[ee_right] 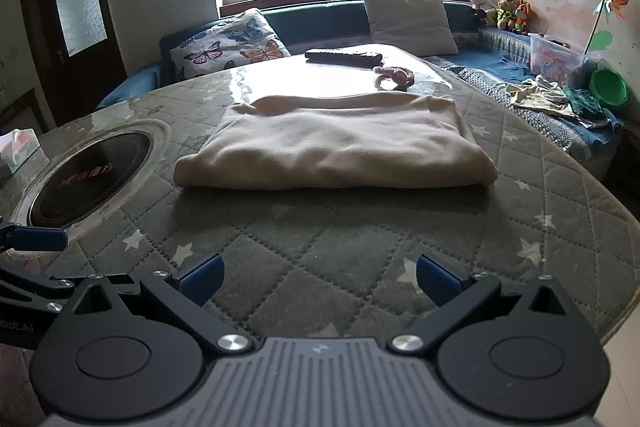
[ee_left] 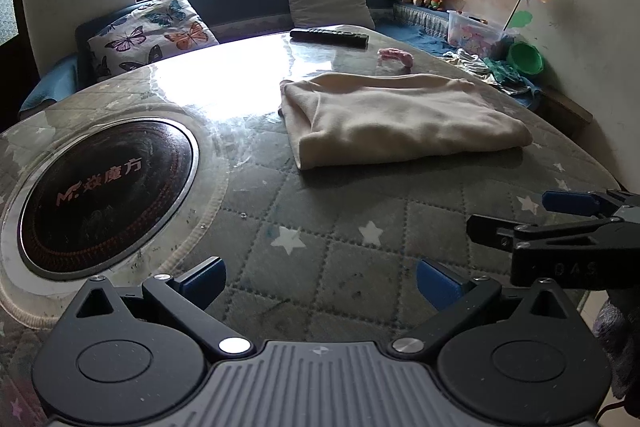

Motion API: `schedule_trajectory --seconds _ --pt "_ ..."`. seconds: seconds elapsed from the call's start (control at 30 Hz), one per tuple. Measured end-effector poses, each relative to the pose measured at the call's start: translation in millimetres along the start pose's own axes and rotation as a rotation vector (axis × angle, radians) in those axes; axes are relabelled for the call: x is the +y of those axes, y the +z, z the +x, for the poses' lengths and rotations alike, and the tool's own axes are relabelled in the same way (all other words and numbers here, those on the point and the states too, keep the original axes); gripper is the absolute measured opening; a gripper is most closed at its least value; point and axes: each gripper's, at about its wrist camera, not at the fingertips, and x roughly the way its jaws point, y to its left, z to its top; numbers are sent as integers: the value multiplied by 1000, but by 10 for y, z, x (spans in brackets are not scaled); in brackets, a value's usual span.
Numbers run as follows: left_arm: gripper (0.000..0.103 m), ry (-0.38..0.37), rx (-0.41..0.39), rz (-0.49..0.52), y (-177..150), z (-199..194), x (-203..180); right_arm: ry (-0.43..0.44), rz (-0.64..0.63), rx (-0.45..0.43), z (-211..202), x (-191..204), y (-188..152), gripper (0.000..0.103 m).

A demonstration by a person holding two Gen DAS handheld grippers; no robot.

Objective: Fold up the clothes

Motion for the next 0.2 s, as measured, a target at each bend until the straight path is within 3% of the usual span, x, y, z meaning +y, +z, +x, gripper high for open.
schedule_trajectory --seconds 0.2 --pt "103 -2 -7 27 -62 -55 -90 -2 3 -6 -75 -14 -58 103"
